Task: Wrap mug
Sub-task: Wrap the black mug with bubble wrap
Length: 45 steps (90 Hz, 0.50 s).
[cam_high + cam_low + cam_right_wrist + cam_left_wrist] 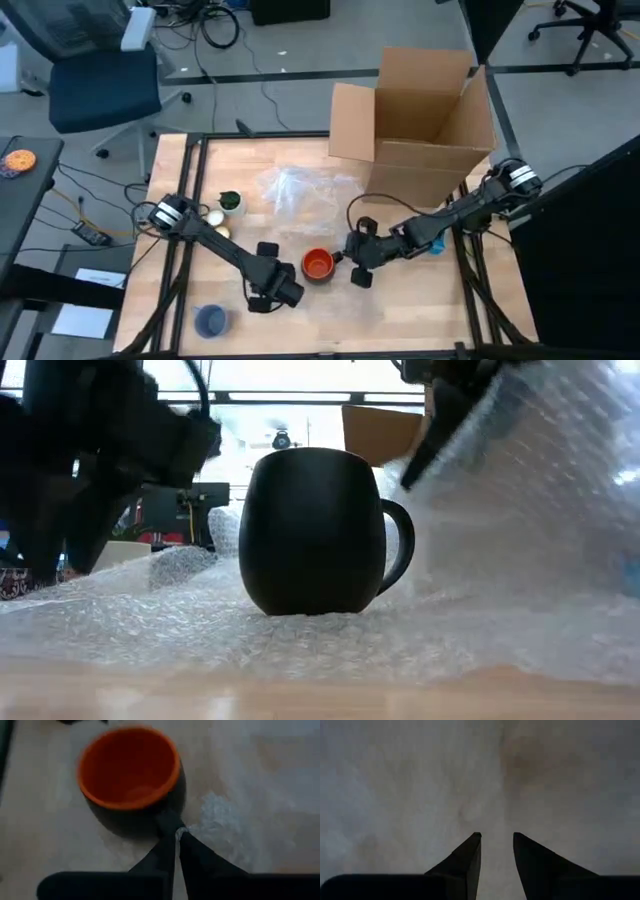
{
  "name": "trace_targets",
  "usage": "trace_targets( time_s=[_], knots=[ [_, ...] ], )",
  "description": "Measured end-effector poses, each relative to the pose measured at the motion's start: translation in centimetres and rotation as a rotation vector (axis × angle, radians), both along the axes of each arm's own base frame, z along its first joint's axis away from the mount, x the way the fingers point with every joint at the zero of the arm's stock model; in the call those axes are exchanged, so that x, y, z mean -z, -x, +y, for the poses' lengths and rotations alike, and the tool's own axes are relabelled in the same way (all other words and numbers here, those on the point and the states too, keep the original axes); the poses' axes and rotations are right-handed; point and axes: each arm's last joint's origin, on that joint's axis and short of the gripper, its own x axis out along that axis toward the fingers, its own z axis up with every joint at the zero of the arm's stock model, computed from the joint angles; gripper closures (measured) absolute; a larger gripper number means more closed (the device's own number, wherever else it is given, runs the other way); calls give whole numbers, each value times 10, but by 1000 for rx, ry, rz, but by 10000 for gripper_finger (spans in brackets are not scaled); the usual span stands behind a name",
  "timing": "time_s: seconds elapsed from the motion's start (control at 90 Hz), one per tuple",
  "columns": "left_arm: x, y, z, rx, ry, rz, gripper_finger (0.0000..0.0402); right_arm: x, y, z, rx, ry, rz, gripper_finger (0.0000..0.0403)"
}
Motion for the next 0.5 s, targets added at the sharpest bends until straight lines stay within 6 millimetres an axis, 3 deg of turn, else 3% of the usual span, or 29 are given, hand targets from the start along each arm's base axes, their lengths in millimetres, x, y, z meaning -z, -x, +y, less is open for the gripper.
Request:
trace_targets(
  time_s=[0.278, 0.5],
  knots=[
    [-30, -6, -3, 16, 141, -209, 305, -9, -6, 2, -24, 68, -110, 403],
    [-51, 1, -4, -4, 159, -302, 305, -19, -7, 19, -120, 89, -226, 403]
  ],
)
